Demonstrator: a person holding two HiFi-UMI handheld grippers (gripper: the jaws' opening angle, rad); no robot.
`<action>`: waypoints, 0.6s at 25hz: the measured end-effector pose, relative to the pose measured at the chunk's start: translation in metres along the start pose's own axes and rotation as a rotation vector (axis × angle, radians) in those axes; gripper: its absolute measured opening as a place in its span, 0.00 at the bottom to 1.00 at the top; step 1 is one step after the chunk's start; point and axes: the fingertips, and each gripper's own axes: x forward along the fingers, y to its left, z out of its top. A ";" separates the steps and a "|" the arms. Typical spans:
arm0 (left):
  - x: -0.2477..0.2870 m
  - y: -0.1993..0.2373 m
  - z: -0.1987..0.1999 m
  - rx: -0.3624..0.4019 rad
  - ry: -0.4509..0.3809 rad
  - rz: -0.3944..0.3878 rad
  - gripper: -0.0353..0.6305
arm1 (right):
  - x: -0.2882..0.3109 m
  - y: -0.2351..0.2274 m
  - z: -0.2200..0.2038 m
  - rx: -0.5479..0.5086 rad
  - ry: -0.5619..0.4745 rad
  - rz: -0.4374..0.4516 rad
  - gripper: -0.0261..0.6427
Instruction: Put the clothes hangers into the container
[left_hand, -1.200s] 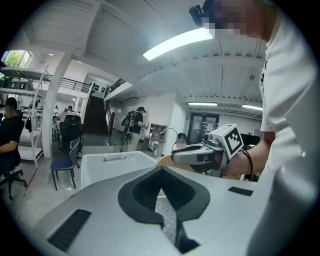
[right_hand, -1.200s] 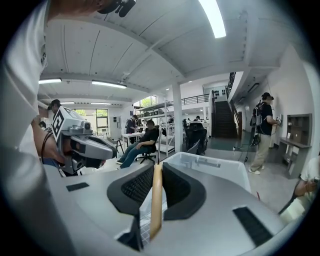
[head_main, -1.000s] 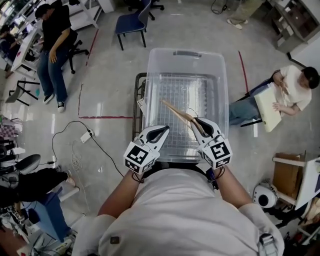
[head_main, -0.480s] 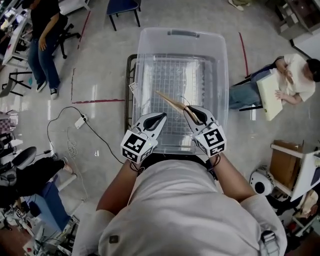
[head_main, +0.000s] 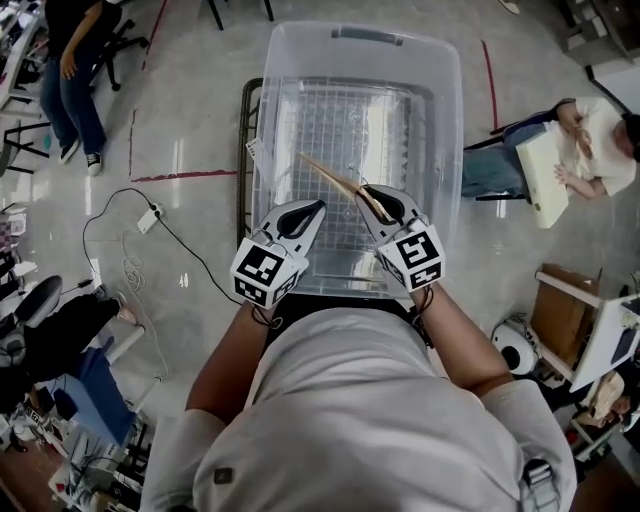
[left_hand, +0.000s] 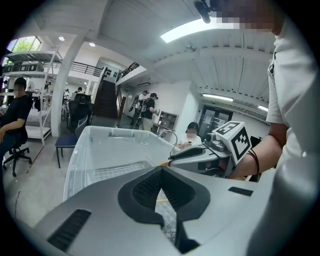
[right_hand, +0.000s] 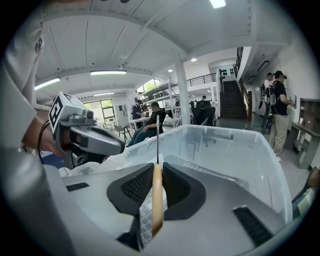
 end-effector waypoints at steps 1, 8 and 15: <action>0.002 0.001 -0.001 -0.003 0.001 -0.001 0.08 | 0.003 -0.001 -0.003 0.004 0.004 0.003 0.14; 0.016 0.012 -0.015 -0.016 0.021 0.034 0.08 | 0.023 -0.001 -0.033 0.022 0.070 0.027 0.14; 0.035 0.024 -0.034 -0.050 0.034 0.035 0.08 | 0.042 -0.001 -0.071 0.060 0.145 0.052 0.14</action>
